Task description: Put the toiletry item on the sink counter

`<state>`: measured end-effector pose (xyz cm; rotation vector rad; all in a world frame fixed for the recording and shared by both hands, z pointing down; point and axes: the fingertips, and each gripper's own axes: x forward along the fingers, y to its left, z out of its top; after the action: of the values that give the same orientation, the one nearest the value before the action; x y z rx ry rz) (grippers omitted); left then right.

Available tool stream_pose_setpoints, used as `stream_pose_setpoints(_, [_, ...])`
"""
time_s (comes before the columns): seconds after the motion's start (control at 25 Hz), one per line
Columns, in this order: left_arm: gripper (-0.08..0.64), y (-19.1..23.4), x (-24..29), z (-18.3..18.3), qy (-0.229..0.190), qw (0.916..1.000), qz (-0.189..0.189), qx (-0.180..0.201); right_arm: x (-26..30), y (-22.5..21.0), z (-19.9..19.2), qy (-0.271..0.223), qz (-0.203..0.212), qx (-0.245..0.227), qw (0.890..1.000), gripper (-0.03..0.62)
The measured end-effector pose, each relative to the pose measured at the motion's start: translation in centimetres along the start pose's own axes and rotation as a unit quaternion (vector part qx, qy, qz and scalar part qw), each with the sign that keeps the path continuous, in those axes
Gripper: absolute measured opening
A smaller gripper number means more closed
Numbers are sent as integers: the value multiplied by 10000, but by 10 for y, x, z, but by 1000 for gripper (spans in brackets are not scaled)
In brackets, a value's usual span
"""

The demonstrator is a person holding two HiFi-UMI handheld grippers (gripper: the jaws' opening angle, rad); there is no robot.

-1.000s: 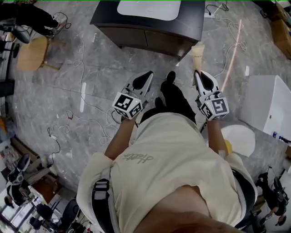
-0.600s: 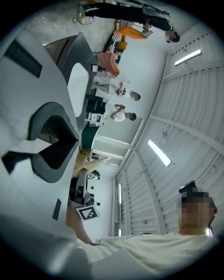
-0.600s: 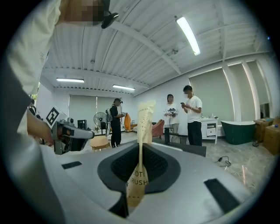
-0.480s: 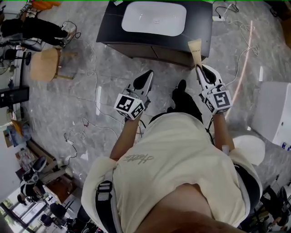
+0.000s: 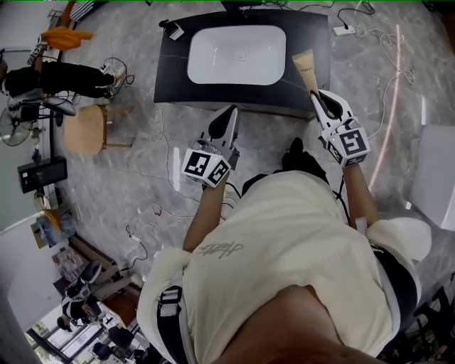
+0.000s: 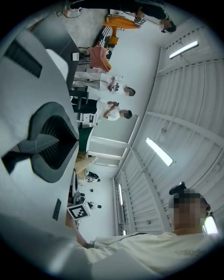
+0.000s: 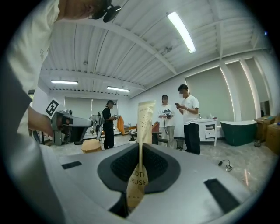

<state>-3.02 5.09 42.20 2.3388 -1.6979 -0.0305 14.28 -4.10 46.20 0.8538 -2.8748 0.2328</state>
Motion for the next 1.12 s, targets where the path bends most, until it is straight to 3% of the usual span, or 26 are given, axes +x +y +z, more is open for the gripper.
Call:
stream_pose_setpoints(0.24, [3, 16, 30, 14, -42, 9999, 138, -40, 18, -27, -8, 98, -54, 268, 9996, 23])
stream_pose_setpoints(0.56, [3, 56, 62, 3, 234, 9997, -108, -30, 55, -45, -24, 231, -283, 586, 9976, 23])
stream_pose_setpoints(0.72, [3, 74, 85, 5, 254, 9976, -633, -115, 70, -39, -16, 263, -597, 529, 9965, 23])
stream_pose_setpoints(0.92, [3, 91, 123, 37, 156, 9896, -1401, 279, 85, -45, 4, 203, -1163, 649, 9909, 23])
stream_pose_setpoints(1.12, [3, 135, 160, 51, 178, 9832, -1785, 321, 127, -31, 13, 374, -1325, 459, 9894, 23])
